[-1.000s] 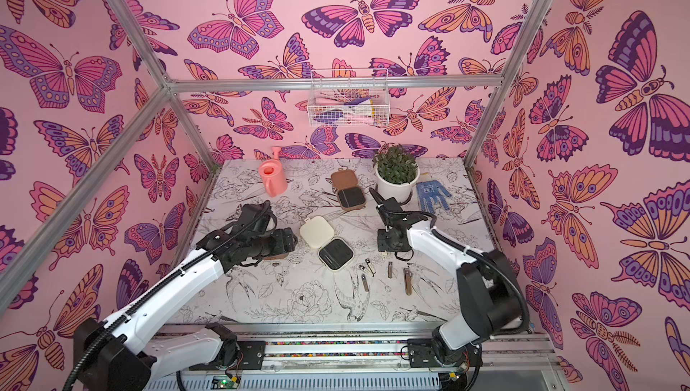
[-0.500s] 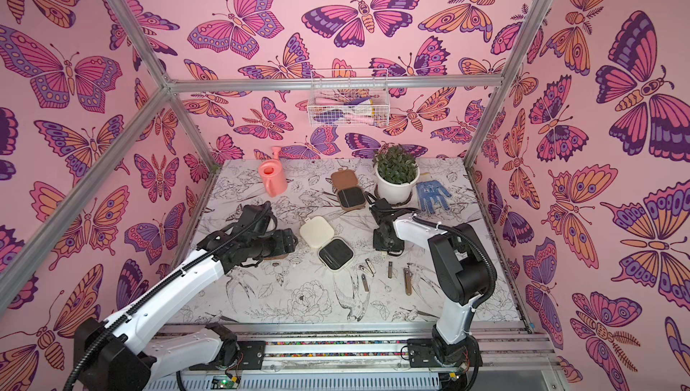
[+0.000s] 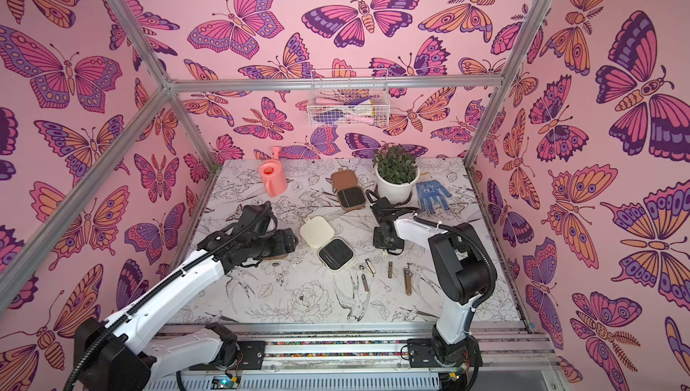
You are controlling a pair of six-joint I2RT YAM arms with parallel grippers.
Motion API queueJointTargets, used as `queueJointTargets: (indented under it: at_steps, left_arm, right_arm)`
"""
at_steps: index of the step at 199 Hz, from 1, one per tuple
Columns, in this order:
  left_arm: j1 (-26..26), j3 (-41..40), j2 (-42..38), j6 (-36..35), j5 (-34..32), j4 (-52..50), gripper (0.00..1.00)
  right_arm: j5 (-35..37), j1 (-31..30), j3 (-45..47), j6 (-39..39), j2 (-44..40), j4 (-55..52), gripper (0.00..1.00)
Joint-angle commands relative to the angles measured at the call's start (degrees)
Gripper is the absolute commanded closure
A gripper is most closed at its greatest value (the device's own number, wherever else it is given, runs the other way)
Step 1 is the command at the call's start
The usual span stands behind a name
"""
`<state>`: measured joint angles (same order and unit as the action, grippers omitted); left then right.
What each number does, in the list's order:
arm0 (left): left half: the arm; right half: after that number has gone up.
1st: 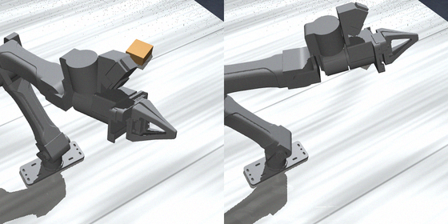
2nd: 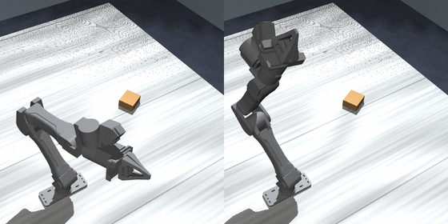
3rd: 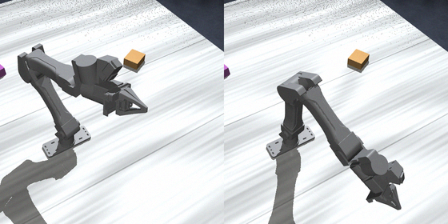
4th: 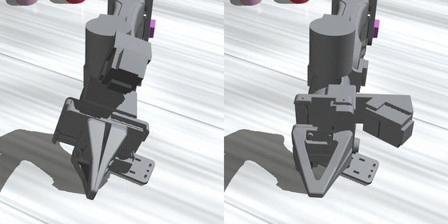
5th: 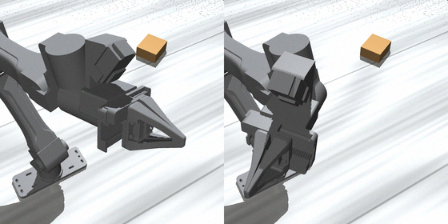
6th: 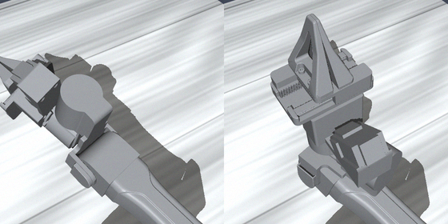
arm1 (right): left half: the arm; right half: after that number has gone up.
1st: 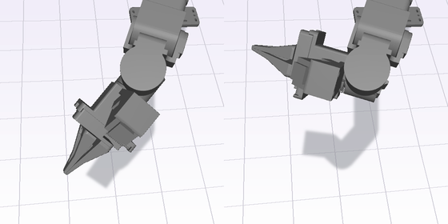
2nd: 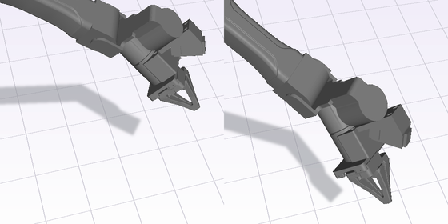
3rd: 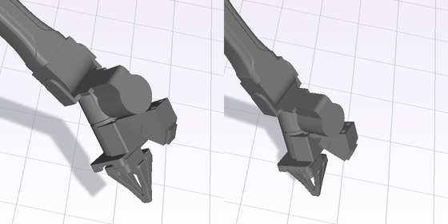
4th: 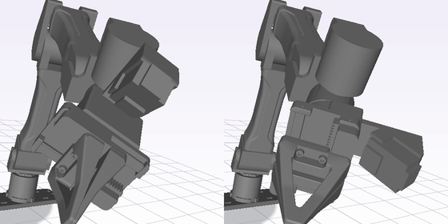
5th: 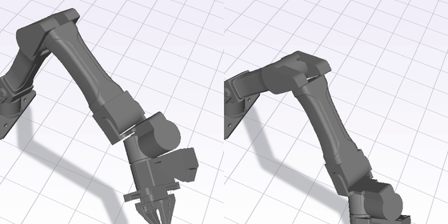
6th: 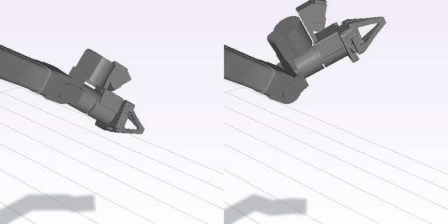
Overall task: Organize nail clipper sets
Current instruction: Pick up the nail clipper from the center of the board, then place the nail clipper in the storage box.
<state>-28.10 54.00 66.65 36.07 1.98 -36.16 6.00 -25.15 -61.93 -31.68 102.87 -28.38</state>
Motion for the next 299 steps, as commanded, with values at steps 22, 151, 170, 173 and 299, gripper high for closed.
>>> queueJointTargets:
  at_steps: [22,151,170,173,299]
  left_arm:
    - [-0.20,-1.26,-0.21,-0.54,0.37,0.00,0.16]
    - [-0.20,-1.87,-0.99,0.49,0.59,-0.09,0.16]
    - [-0.20,-2.05,-1.71,0.63,0.49,-0.22,0.16]
    - [-0.25,-2.13,-1.81,0.66,0.48,-0.18,0.16]
    - [-0.20,-1.88,-1.50,0.93,0.48,-0.22,0.16]
  right_arm:
    - [-1.68,0.21,-1.05,3.06,-1.80,-2.95,0.98]
    - [-13.19,-17.72,-14.61,29.05,-0.05,-8.08,0.99]
    - [-13.34,-18.48,-16.59,30.50,2.86,-7.78,0.99]
    - [-13.30,-18.59,-16.86,30.69,3.27,-7.77,0.99]
    - [-10.17,-21.05,-19.52,32.26,11.16,-6.67,1.00]
